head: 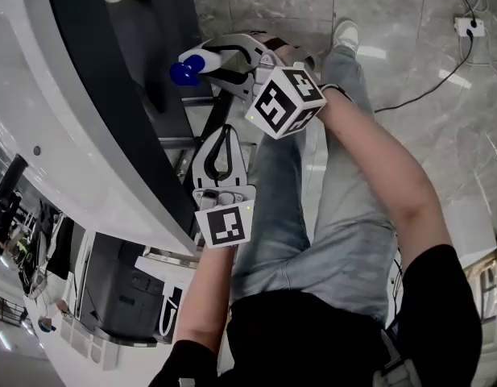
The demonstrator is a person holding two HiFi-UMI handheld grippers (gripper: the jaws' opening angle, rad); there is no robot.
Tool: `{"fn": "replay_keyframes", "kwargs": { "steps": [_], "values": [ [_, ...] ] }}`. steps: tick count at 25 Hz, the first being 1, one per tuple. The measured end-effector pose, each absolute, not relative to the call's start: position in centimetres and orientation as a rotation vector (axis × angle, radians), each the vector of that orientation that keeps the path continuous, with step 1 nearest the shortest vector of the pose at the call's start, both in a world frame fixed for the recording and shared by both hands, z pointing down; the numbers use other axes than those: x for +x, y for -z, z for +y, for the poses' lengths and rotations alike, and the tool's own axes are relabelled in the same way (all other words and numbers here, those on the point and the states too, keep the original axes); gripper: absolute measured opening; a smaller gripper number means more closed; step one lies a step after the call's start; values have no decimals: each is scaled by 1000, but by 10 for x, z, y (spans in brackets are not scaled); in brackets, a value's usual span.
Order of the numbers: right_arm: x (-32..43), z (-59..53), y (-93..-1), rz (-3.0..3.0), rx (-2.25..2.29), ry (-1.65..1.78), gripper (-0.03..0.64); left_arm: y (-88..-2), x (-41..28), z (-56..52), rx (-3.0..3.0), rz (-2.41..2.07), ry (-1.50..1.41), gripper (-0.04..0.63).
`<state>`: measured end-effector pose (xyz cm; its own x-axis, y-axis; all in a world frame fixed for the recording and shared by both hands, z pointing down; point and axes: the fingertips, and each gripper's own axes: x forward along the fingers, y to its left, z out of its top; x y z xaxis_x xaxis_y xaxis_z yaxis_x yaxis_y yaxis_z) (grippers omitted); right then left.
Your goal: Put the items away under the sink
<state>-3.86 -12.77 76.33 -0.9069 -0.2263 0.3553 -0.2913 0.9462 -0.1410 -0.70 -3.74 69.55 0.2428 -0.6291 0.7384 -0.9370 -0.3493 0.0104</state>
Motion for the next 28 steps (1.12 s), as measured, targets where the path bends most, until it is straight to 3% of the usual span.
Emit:
{"fn": "replay_keyframes", "kwargs": {
  "steps": [28],
  "values": [
    [-195,-155,-796,-2947,-87,-28,192,-759,-42,-40,1951,-1521,-958,23]
  ]
}}
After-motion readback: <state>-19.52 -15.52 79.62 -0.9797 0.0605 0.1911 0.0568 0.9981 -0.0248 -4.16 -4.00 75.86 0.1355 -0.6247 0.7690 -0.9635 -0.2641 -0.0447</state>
